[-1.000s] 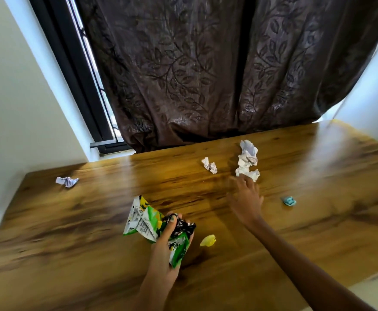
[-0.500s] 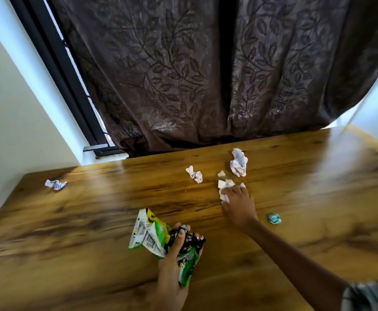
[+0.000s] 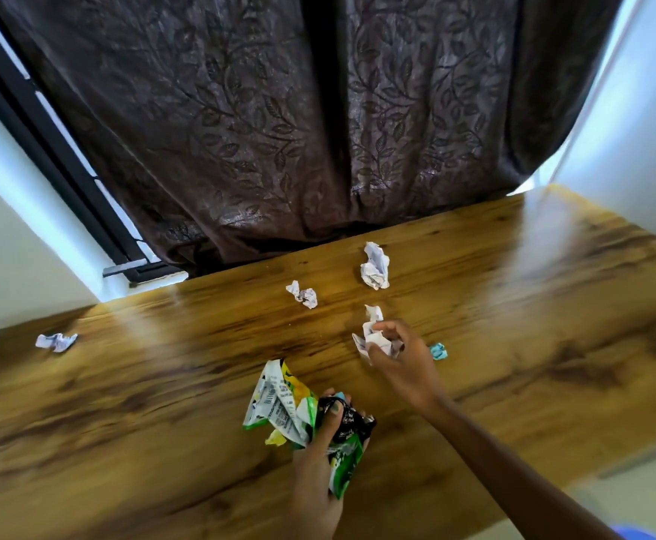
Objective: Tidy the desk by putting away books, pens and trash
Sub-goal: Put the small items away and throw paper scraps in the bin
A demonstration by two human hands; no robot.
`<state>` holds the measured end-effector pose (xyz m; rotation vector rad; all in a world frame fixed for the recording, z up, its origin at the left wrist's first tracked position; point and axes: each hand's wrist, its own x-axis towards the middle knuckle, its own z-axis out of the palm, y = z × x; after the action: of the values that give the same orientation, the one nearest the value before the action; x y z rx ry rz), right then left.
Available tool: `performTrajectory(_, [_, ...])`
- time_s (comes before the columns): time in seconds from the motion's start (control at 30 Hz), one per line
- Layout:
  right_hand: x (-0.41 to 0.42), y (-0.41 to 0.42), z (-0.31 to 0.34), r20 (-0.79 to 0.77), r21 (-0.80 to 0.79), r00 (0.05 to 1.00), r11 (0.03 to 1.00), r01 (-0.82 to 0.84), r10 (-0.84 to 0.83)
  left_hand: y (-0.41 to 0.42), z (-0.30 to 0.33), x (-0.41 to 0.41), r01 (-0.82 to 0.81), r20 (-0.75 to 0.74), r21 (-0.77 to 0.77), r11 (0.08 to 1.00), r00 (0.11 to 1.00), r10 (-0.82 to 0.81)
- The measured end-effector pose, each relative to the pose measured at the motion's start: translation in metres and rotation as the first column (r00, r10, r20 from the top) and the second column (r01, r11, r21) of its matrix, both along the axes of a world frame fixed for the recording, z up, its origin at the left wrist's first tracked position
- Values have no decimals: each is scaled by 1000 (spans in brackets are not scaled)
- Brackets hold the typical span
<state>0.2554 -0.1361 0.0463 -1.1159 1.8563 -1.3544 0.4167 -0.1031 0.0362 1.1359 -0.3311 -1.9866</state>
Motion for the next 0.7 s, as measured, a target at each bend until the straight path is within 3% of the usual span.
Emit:
performTrajectory(0.2, [16,49,15,196,-60,980,998,-12,23,1,-10,-6,211,94,28,977,973,-213])
performTrajectory(0.37, [15,95,10,60,55,998,998,33,-36,21,-8,-33,387,2,-72,919,922,-388])
performTrajectory(0.5, [7,121,11,61,32,987,989,144,-146,42,-2,-55,469,-5,-138,872,881,-474])
performTrajectory(0.7, [-24,153,10,-23,46,975,974,222,-221,78,8,-101,463,150,-208,862,886,-440])
